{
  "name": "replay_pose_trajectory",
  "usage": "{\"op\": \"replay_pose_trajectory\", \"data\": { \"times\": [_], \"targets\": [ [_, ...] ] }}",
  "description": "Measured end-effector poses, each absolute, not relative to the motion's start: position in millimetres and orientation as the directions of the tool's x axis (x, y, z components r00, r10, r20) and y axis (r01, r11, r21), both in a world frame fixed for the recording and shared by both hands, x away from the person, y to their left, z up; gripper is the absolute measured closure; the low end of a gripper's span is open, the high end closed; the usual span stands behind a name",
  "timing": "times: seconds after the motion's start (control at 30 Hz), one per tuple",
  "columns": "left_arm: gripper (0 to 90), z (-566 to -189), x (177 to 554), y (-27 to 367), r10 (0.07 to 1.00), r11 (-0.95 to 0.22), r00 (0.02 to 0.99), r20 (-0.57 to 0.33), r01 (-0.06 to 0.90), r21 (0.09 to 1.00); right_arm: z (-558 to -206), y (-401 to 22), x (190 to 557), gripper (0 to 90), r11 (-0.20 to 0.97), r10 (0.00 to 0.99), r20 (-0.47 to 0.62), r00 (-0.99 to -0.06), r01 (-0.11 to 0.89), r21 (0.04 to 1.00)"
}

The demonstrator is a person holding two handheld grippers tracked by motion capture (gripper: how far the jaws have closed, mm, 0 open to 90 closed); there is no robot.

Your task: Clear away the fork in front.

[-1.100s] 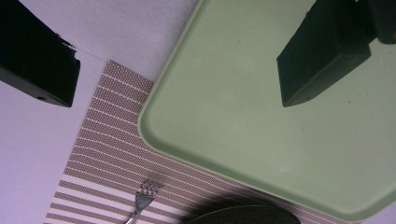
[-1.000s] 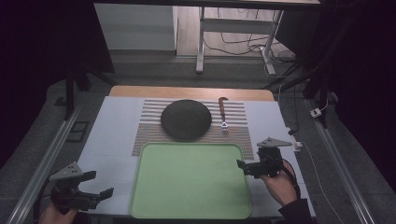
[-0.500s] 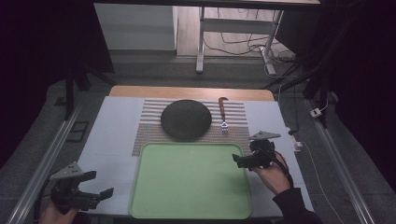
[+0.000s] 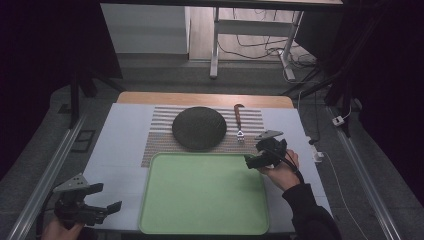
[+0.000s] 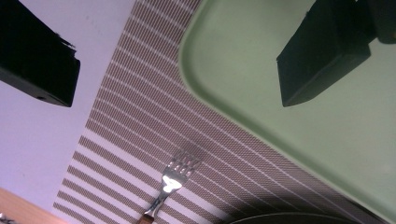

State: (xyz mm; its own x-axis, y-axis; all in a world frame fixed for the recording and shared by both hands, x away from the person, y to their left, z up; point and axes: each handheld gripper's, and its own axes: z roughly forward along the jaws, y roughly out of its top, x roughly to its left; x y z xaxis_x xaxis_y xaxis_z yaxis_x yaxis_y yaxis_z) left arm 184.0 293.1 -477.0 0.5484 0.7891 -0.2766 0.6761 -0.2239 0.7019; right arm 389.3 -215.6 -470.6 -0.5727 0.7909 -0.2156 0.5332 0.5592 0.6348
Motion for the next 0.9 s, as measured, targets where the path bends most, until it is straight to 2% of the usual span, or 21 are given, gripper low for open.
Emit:
{"op": "replay_pose_trajectory", "data": {
  "times": [0.37, 0.67, 0.73, 0.9],
  "targets": [
    [0.3, -477.1, 184.3, 293.4, 0.787, -0.224, 0.549, -0.281, 0.679, 0.699, -480.3, -196.2, 417.0, 1.3, 0.682, 0.715, -0.379, -0.588, 0.466, 0.563],
    [0.3, -477.3, 184.5, 293.6, 0.786, -0.223, 0.549, -0.283, 0.680, 0.699, -493.2, -181.3, 436.5, 8.0, 0.786, 0.613, -0.501, -0.611, 0.409, 0.464],
    [0.3, -477.3, 184.5, 293.7, 0.785, -0.223, 0.550, -0.284, 0.680, 0.699, -498.2, -177.5, 440.7, 12.0, 0.828, 0.558, -0.543, -0.628, 0.372, 0.420],
    [0.3, -477.3, 184.6, 293.8, 0.785, -0.226, 0.551, -0.282, 0.679, 0.699, -502.9, -170.9, 442.8, 19.4, 0.871, 0.489, -0.594, -0.639, 0.324, 0.369]
  ]
}}
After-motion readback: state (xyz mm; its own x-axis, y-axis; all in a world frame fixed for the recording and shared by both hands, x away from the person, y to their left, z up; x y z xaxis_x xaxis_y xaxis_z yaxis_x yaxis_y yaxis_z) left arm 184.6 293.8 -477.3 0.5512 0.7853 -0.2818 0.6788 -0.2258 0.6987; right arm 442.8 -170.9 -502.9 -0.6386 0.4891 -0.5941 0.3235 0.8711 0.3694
